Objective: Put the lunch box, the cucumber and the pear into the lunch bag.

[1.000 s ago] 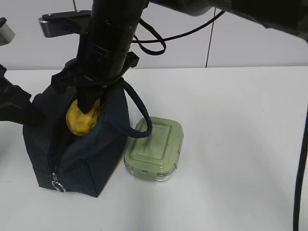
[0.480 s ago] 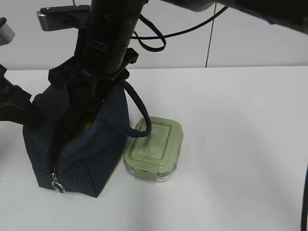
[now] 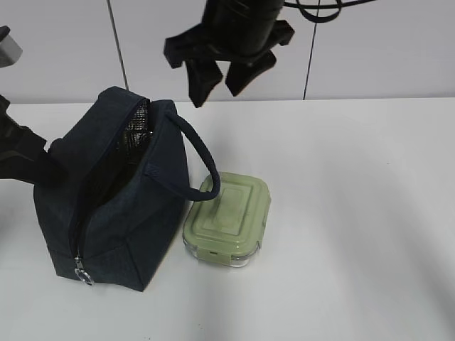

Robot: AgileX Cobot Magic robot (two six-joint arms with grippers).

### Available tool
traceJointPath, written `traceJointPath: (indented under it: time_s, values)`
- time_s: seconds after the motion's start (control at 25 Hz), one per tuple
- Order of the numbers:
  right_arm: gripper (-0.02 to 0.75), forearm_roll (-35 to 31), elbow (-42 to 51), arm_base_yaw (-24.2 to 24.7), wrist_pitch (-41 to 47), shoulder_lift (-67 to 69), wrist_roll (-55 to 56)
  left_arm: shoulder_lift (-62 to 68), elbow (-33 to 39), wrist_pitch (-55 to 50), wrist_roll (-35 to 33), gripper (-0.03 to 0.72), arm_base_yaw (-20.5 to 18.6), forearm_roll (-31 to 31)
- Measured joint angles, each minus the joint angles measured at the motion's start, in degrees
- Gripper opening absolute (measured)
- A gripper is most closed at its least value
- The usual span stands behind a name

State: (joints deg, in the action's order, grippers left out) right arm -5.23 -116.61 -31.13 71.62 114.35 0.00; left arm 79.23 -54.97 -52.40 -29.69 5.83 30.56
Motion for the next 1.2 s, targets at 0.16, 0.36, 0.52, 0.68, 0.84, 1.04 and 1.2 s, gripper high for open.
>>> traceJointPath:
  time_s: [0.16,0.36,0.52,0.68,0.84,1.04,1.2]
  values:
    - [0.421,-0.38,8.92,4.23,-0.12,-2.24,0.00,0.00,0.00,0.00,0.00,0.001,0.00,0.00]
    - [0.413,-1.49,23.96,7.51,-3.99,-7.28,-0.35,0.00,0.00,0.00,0.00,0.001,0.00,0.00]
    - [0.413,-4.91,35.25,8.18,-12.19,-10.61,-0.72,0.00,0.00,0.00,0.00,0.001,0.00,-0.19]
    - [0.413,-20.92,44.32,11.91,-19.86,-11.57,-8.50,0.00,0.00,-0.22,-0.05,0.001,0.00,-0.42]
    - [0.413,-38.99,51.56,16.85,-23.85,-11.70,-20.45,0.00,0.00,-0.44,-0.05,0.001,0.00,-0.42]
    - [0.413,-60.47,60.23,20.52,-27.63,-11.83,-36.46,0.00,0.00,-0.44,-0.05,0.001,0.00,-0.42]
    - [0.413,-83.54,68.25,22.66,-27.63,-11.83,-54.76,0.00,0.00,-0.45,-0.05,0.001,0.00,-0.42]
